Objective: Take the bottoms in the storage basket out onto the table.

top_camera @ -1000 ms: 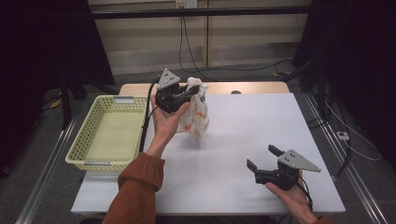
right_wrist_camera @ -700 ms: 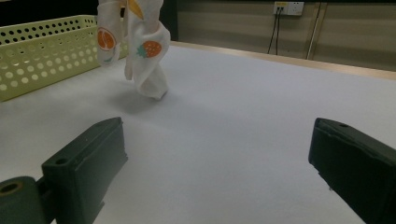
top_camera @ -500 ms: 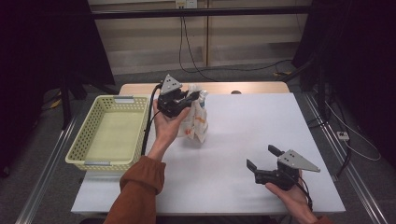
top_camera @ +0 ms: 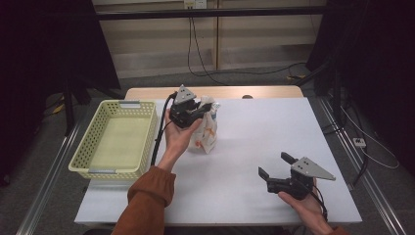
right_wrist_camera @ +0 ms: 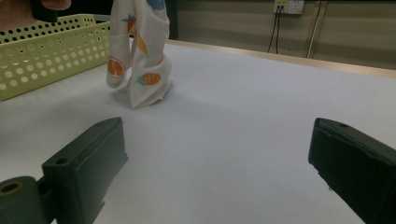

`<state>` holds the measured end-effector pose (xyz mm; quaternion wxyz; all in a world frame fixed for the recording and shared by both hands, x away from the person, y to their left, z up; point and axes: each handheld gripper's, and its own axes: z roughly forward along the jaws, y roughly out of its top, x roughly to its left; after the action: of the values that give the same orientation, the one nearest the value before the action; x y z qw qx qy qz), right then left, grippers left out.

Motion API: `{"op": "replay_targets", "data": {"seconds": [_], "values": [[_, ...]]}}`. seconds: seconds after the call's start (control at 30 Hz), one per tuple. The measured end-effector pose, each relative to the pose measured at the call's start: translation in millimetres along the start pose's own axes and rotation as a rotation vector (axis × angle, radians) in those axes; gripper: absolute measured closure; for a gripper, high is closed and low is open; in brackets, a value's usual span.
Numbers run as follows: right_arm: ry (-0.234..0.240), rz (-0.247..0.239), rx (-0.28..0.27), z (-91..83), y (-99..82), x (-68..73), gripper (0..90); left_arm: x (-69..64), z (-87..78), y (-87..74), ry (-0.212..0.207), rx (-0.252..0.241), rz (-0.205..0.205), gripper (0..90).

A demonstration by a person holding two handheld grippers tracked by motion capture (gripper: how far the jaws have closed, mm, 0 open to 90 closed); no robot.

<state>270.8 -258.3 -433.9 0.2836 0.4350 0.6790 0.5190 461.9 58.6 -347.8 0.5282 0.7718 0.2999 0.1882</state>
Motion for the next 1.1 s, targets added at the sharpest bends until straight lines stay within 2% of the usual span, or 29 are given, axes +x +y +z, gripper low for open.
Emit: {"op": "replay_targets", "data": {"seconds": [0.27,0.43,0.77,1.1], "values": [[-0.001,0.000,0.000,0.1,0.0,0.2,4.2,5.2,-1.0,-7.8,0.001,0.013,-0.020,78.0],[-0.003,0.001,0.001,-0.3,-0.2,0.1,4.1,8.7,2.7,-17.6,0.007,0.042,-0.021,77.8],[-0.005,0.002,0.003,-0.2,-0.1,0.3,4.1,11.1,15.3,-39.9,0.001,0.131,-0.025,76.5],[-0.006,0.006,0.003,0.0,-0.4,0.4,4.1,15.9,25.6,-52.6,0.013,0.182,-0.043,75.0]]}}
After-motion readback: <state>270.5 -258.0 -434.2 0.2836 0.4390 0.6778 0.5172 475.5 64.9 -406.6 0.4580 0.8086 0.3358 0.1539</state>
